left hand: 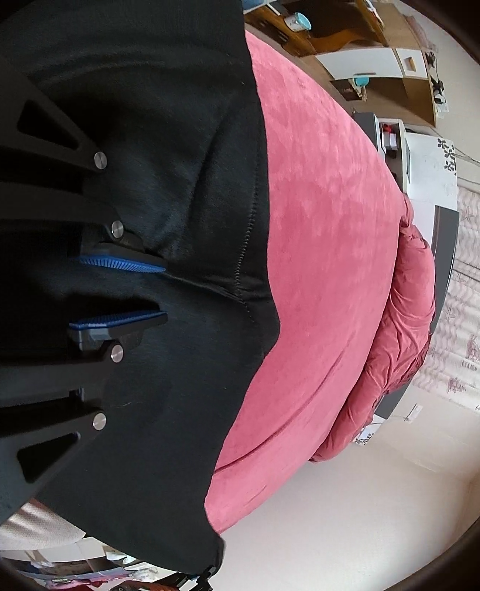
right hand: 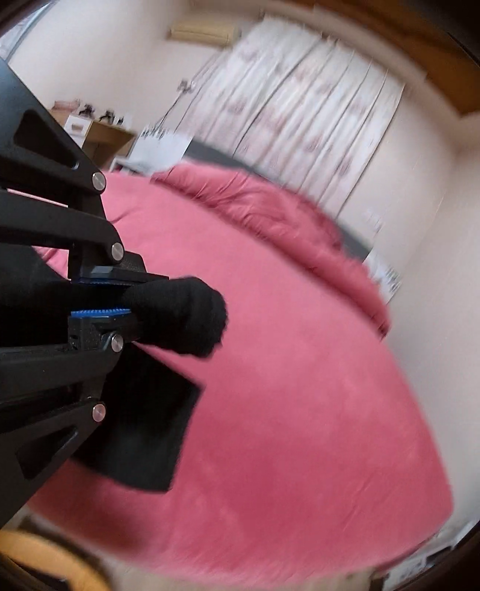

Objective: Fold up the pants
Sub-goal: 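Grasp the leg cuffs with the right tool while the left tool holds the waistband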

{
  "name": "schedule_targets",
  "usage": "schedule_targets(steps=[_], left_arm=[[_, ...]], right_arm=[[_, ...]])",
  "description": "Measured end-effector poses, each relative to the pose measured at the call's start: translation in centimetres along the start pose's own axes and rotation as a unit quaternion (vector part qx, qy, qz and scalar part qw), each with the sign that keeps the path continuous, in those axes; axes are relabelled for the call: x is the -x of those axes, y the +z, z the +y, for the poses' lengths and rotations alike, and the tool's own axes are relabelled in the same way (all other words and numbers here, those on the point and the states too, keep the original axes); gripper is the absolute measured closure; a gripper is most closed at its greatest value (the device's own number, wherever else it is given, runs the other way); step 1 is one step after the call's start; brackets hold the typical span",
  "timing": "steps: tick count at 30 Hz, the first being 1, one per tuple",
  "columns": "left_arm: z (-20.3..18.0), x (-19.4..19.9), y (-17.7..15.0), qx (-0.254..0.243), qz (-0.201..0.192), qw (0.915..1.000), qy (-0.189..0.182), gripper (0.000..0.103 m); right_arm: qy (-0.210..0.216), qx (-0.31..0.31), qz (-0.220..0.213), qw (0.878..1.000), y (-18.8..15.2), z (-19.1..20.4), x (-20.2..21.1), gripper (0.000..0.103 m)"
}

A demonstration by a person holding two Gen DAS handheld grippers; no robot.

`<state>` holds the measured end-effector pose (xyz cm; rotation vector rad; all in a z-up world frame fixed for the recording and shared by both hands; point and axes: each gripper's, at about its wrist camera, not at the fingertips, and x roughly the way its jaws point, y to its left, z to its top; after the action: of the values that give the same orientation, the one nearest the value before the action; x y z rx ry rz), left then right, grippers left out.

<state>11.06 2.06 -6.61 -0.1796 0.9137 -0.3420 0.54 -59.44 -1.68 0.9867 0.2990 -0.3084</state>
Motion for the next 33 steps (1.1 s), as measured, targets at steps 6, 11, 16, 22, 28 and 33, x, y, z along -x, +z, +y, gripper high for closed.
schedule_targets(steps=[6,11,16,22,28,33], left_arm=[[-0.2,0.3,-0.7,0.004,-0.009,0.9999,0.012,0.081],[-0.8,0.7,-1.1,-0.018,-0.004,0.9995,0.027,0.078],[-1.7,1.9,-2.6,-0.037,-0.003,0.9989,0.030,0.067],[-4.0,3.1,-3.8,-0.097,-0.009,0.9948,0.030,0.060],[-3.9,2.4,-4.3,-0.096,0.003,0.9949,0.030,0.059],[-3.9,2.8,-4.5,-0.093,0.006,0.9952,0.029,0.059]], right_arm=[[-0.153,-0.049,0.074,0.984,-2.3,-8.1,-3.4,0.091],[-0.091,-0.131,0.033,0.987,-4.3,-10.3,-0.9,0.067],[-0.163,-0.042,0.044,0.985,-7.2,-7.5,0.8,0.046],[-0.191,0.072,0.064,0.977,-10.0,-3.9,0.8,0.049],[-0.212,0.035,0.112,0.970,-8.9,-4.6,-2.0,0.055],[-0.216,0.037,0.070,0.973,-7.7,-4.6,-0.3,0.096]])
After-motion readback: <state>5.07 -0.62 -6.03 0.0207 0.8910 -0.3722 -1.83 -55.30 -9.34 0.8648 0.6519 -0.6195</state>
